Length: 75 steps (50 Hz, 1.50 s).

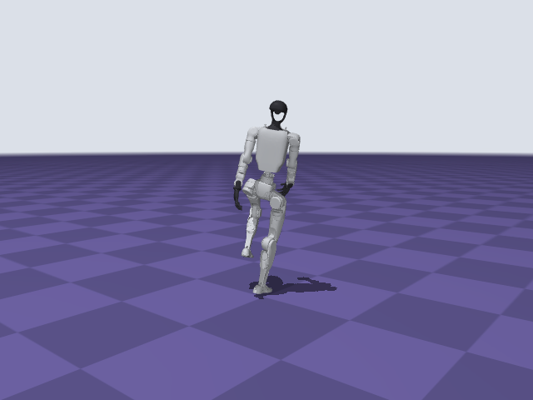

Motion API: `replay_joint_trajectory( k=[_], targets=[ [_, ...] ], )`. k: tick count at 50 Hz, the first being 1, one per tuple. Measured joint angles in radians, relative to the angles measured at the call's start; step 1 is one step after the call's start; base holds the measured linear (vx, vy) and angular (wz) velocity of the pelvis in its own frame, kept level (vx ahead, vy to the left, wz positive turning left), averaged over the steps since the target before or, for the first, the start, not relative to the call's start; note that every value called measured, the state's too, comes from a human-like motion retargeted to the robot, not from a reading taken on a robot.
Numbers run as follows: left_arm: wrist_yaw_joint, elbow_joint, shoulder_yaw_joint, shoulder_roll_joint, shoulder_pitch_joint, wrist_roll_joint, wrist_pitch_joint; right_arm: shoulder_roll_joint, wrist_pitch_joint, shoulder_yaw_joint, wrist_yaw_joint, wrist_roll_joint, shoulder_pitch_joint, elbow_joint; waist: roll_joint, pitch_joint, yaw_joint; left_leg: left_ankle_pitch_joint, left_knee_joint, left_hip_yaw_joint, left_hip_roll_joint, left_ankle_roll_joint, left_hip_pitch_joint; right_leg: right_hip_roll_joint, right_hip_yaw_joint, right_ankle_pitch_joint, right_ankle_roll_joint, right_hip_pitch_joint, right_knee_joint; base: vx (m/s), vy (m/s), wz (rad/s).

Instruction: In place motions

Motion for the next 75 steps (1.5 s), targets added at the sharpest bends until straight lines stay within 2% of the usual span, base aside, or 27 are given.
replay_joint_trajectory(
  k=[5, 10, 12, 14, 16, 18, 30, 38, 40, 42, 45, 50, 52, 57, 63, 68, 75],
  targets=[
    [0.006, -0.025, 0.019, 0.013, -0.03, -0.034, 0.002, -0.011, 0.002, -0.007, -0.024, -0.037, 0.061, 0.06, 0.022, -0.038, -0.065, 0.019, -0.354, -0.038, -0.089, 0.002, 0.225, 0.017, -0.052, -0.006, 0.014, 0.011, -0.013, 0.1, 0.0, 0.5],
    [0.018, -0.054, 0.03, 0.025, -0.081, -0.079, 0.0, -0.02, 0.012, -0.024, -0.044, -0.055, 0.103, 0.115, 0.049, -0.056, -0.143, 0.073, -0.853, -0.121, -0.173, 0.048, 0.499, 0.046, -0.092, -0.022, 0.025, 0.023, -0.017, 0.06, 0.04, 0.41],
    [0.022, -0.066, 0.03, 0.03, -0.093, -0.088, -0.003, -0.026, 0.012, -0.026, -0.053, -0.062, 0.124, 0.128, 0.065, -0.073, -0.167, -0.029, -1.038, -0.155, -0.198, 0.036, 0.597, 0.065, -0.099, -0.027, 0.027, 0.017, -0.015, 0.11, 0.08, 0.32],
    [0.025, -0.077, 0.029, 0.035, -0.107, -0.097, -0.006, -0.035, 0.012, -0.027, -0.057, -0.069, 0.14, 0.141, 0.085, -0.082, -0.187, -0.089, -1.179, -0.1, -0.177, 0.045, 0.675, 0.088, -0.1, -0.031, 0.029, 0.015, -0.014, 0.09, 0.08, 0.18],
    [0.028, -0.088, 0.026, 0.037, -0.123, -0.106, -0.011, -0.044, 0.013, -0.031, -0.061, -0.076, 0.149, 0.149, 0.097, -0.088, -0.208, -0.111, -1.272, -0.089, -0.175, 0.067, 0.71, 0.099, -0.104, -0.031, 0.032, 0.011, -0.016, 0.05, 0.09, 0.25],
    [0.03, -0.098, 0.023, 0.039, -0.143, -0.114, -0.013, -0.049, 0.013, -0.034, -0.066, -0.083, 0.153, 0.148, 0.102, -0.091, -0.233, -0.099, -1.325, -0.093, -0.167, 0.061, 0.719, 0.101, -0.115, -0.032, 0.035, 0.002, -0.017, -0.02, 0.11, 0.4],
    [0.005, -0.122, 0.001, 0.056, -0.218, -0.13, -0.031, -0.081, 0.003, -0.038, -0.07, -0.161, 0.182, 0.144, 0.082, -0.059, -0.254, -0.102, -1.387, -0.062, -0.185, 0.114, 0.74, 0.083, -0.114, -0.002, 0.062, -0.017, -0.013, 0.01, 0.13, -0.14],
    [-0.066, -0.056, 0.012, 0.046, -0.251, -0.249, -0.036, -0.117, 0.004, -0.045, -0.11, -0.233, 0.26, 0.2, 0.061, -0.064, -0.269, -0.104, -1.422, -0.048, -0.199, 0.146, 0.768, 0.073, -0.092, -0.017, 0.085, -0.023, 0.022, 0.08, 0.13, -0.24],
    [-0.053, -0.049, -0.001, 0.045, -0.273, -0.283, -0.048, -0.134, -0.001, -0.058, -0.112, -0.241, 0.291, 0.207, 0.058, -0.063, -0.274, -0.105, -1.427, -0.054, -0.203, 0.152, 0.774, 0.068, -0.091, -0.03, 0.088, -0.026, 0.046, 0.08, 0.17, 0.01],
    [-0.023, -0.055, -0.024, 0.04, -0.298, -0.328, -0.094, -0.154, -0.008, -0.079, -0.116, -0.258, 0.34, 0.208, 0.056, -0.06, -0.281, -0.108, -1.428, -0.069, -0.205, 0.156, 0.779, 0.063, -0.092, -0.043, 0.085, -0.037, 0.094, 0.09, 0.08, 0.11],
    [0.034, -0.085, -0.06, 0.033, -0.328, -0.413, -0.174, -0.183, -0.011, -0.104, -0.133, -0.292, 0.403, 0.219, 0.064, -0.056, -0.293, -0.112, -1.429, -0.082, -0.191, 0.156, 0.788, 0.06, -0.115, 0.004, 0.06, -0.081, 0.213, 0.08, 0.16, -0.05],
    [0.106, -0.183, -0.105, 0.017, -0.405, -0.488, -0.267, -0.233, 0.0, -0.16, -0.165, -0.339, 0.458, 0.254, 0.109, -0.014, -0.342, -0.108, -1.428, -0.077, -0.131, 0.167, 0.797, 0.08, -0.078, 0.274, 0.008, -0.292, 0.596, -0.05, 0.11, -0.03],
    [0.11, -0.252, -0.123, 0.032, -0.475, -0.506, -0.284, -0.263, 0.0, -0.19, -0.179, -0.339, 0.472, 0.273, 0.122, 0.03, -0.409, -0.102, -1.424, -0.085, -0.114, 0.179, 0.806, 0.061, -0.1, 0.193, -0.024, -0.424, 0.847, -0.18, 0.16, 0.53],
    [0.129, -0.38, -0.09, 0.04, -0.648, -0.51, -0.307, -0.318, 0.015, -0.255, -0.212, -0.302, 0.519, 0.339, 0.12, 0.088, -0.537, -0.078, -1.409, -0.059, -0.102, 0.208, 0.797, -0.05, -0.168, 0.107, -0.106, -0.703, 1.242, -0.11, 0.12, 0.78],
    [0.131, -0.48, -0.118, 0.072, -0.78, -0.459, -0.289, -0.348, 0.037, -0.33, -0.249, -0.276, 0.601, 0.398, 0.116, 0.081, -0.609, -0.058, -1.385, -0.064, -0.093, 0.217, 0.761, -0.096, -0.187, 0.058, -0.123, -0.938, 1.396, 0.04, 0.02, 0.63],
    [0.108, -0.496, -0.136, 0.098, -0.798, -0.408, -0.251, -0.345, 0.043, -0.345, -0.246, -0.263, 0.61, 0.397, 0.105, 0.082, -0.615, -0.068, -1.359, -0.056, -0.096, 0.22, 0.763, -0.104, -0.182, 0.052, -0.122, -0.905, 1.325, 0.03, 0.0, 0.0],
    [0.131, -0.431, -0.119, 0.063, -0.722, -0.444, -0.308, -0.305, 0.039, -0.291, -0.202, -0.253, 0.539, 0.341, 0.103, 0.074, -0.555, -0.078, -1.391, 0.016, -0.107, 0.209, 0.808, -0.071, -0.168, 0.093, -0.079, -0.639, 1.094, 0.03, 0.01, -0.53]
  ],
)
